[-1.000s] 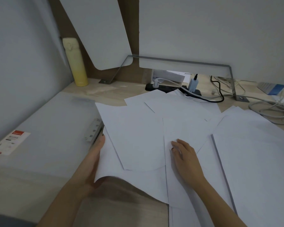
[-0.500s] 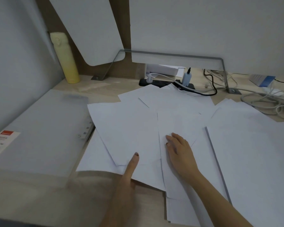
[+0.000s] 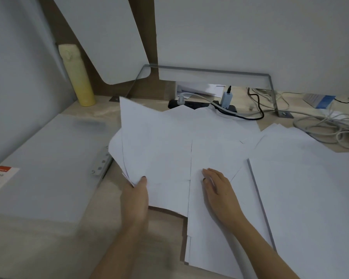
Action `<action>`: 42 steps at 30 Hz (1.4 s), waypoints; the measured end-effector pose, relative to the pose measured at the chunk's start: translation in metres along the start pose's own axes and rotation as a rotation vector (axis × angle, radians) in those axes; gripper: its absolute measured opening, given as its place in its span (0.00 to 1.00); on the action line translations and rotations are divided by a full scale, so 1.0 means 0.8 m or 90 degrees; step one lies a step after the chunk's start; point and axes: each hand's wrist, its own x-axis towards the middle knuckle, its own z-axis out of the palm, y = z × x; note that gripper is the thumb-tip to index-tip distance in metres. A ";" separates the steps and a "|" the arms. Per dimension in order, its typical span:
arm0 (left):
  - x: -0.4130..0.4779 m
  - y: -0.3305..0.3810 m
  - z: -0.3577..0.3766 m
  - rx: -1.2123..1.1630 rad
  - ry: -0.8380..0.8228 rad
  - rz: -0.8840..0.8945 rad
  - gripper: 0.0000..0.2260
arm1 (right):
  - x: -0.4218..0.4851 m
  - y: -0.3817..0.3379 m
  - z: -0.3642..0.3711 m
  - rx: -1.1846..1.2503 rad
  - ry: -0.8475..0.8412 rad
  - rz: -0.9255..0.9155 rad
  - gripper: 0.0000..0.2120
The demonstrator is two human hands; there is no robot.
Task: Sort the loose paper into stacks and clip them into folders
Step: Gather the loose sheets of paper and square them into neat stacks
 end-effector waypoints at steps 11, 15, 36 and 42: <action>-0.014 0.123 -0.050 -0.197 0.020 0.200 0.12 | 0.007 0.002 -0.012 0.025 0.015 0.048 0.18; -0.017 0.141 -0.060 -0.266 -0.076 0.179 0.13 | 0.011 -0.030 -0.023 0.128 -0.028 0.056 0.20; -0.028 0.081 -0.026 -0.252 -0.174 0.077 0.15 | 0.033 -0.122 -0.055 0.917 -0.044 0.142 0.16; -0.027 0.022 -0.026 -0.161 -0.133 -0.042 0.14 | 0.044 -0.114 -0.130 0.651 0.290 0.018 0.05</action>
